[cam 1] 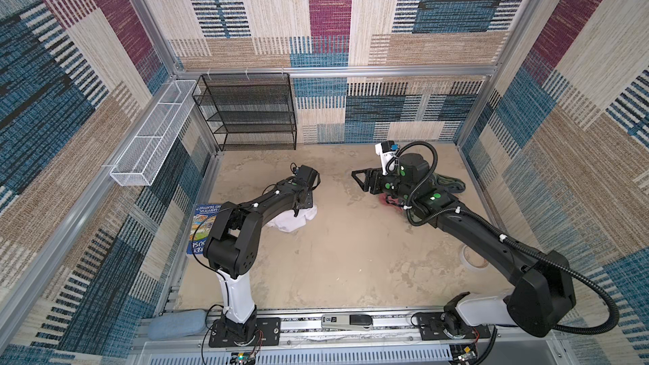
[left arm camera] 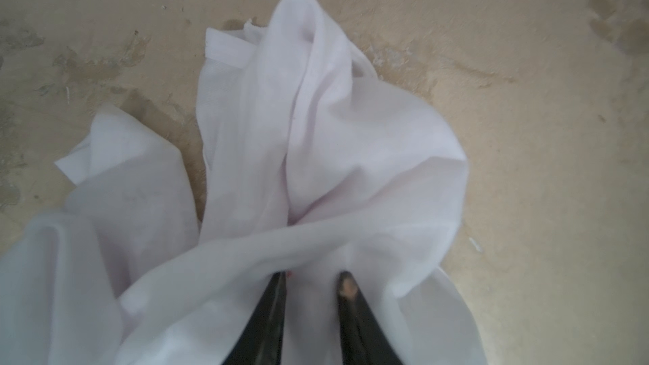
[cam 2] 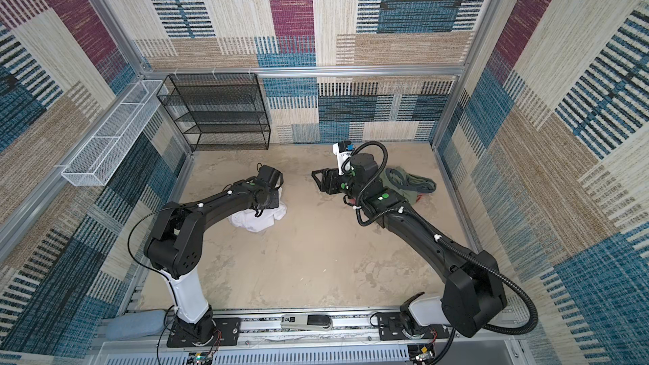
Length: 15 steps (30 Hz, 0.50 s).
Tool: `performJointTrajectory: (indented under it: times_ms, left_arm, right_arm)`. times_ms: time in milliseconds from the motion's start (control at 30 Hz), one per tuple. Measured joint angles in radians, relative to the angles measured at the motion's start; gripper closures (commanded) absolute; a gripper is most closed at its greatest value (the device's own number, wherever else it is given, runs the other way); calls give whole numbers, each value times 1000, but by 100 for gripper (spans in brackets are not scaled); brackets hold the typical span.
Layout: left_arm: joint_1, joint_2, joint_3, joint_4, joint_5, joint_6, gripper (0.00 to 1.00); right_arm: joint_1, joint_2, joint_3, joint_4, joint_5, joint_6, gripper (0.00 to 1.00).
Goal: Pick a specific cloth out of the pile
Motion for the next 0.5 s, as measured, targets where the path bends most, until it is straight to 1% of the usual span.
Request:
performJointTrajectory:
  times_ms: [133,300,333,367,400,500]
  left_arm:
    - [2,-47,-16,-4,0,-1,70]
    - [1,-166,-37,-11,0,-2,69]
    - [2,-198,-44,-11,0,-2,68]
    - [1,-231,-51,-11,-1,-1,65]
    - [1,-257,-57,-11,-1,0,63]
    - [2,-335,-64,-20,-3,19,48]
  right_arm:
    - [0,0,-1,0,0,0,33]
    - [0,-9,0,-1,23,-7,32]
    - [-3,-12,1,-4,25,-13,29]
    - [-6,-16,2,-8,33,-19,18]
    - [-9,-19,2,-13,43,-25,1]
    - [-31,-45,-16,-16,106,-61,0]
